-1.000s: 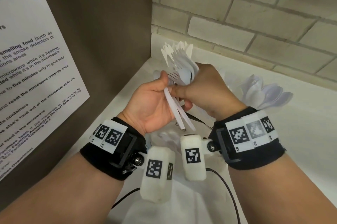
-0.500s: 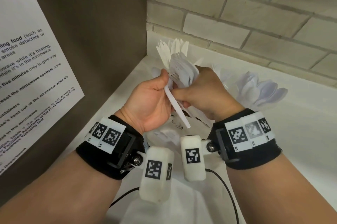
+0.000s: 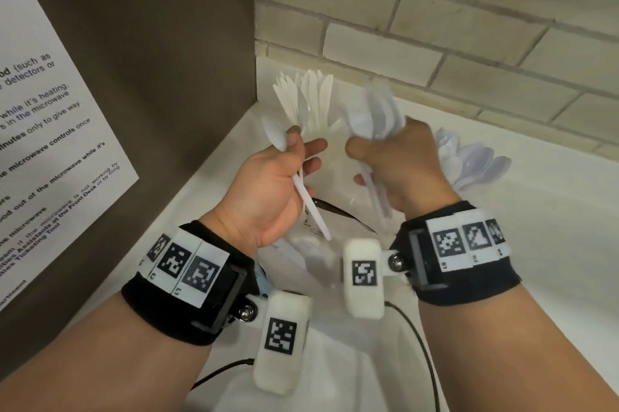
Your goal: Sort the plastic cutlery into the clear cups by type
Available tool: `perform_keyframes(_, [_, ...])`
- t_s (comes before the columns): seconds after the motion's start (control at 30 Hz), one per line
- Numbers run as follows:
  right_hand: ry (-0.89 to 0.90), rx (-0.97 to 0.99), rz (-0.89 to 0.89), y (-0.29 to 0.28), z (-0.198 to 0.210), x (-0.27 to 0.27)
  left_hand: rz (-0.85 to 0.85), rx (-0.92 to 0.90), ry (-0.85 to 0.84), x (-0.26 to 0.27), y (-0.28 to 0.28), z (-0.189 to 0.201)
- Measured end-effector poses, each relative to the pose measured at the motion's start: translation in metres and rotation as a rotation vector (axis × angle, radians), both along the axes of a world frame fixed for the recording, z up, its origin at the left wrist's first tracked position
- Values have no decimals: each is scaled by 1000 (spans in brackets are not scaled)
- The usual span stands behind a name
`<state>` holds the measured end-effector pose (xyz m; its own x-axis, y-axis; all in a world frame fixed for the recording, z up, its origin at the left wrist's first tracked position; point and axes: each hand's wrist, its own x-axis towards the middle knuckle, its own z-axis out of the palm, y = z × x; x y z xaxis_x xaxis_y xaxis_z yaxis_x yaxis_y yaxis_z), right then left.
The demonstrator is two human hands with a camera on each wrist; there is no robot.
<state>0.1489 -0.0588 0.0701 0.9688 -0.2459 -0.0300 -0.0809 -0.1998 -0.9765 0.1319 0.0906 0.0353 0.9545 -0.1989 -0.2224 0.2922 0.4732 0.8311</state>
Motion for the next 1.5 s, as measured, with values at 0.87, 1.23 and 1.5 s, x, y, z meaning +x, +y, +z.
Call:
perform_keyframes(0.87, [-208, 167, -263, -21, -31, 62, 75, -49, 2, 3, -3, -3])
perform_keyframes(1.23, [-358, -161, -205, -28, -31, 61, 79, -53, 13, 6, -2, -6])
perform_keyframes(1.5, [-297, -344, -169, -26, -23, 49, -6, 85, -6, 2, -6, 0])
